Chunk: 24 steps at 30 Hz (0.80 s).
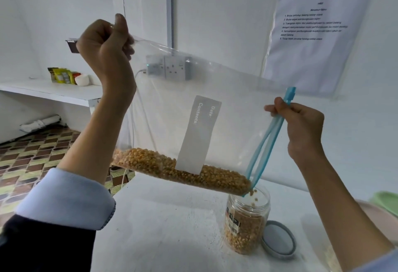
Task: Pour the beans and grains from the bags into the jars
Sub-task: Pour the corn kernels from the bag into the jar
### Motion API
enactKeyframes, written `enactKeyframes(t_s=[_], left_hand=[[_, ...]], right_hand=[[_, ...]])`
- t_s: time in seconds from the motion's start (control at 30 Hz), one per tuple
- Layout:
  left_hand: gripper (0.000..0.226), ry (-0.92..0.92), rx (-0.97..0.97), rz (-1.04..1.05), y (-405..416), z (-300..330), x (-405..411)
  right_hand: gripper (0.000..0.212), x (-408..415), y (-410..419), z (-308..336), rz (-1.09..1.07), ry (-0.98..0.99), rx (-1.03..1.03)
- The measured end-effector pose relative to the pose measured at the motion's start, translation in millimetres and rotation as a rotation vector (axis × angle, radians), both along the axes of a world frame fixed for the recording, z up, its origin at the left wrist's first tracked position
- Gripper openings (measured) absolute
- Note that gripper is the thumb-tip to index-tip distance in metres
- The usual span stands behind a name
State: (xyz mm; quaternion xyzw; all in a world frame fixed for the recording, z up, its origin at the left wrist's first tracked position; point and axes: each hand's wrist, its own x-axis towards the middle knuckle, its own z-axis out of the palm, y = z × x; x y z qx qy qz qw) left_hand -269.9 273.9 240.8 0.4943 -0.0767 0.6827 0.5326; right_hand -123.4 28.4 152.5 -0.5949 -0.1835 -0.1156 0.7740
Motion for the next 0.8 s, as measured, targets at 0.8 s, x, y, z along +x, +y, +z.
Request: enactKeyframes(t_s=[0.8], left_hand=[[0.045, -0.012, -0.012, -0.011, -4.3, -1.4, 1.3]], right_hand=[[0.016, 8.5, 3.8, 9.3, 0.038, 0.019, -0.127]])
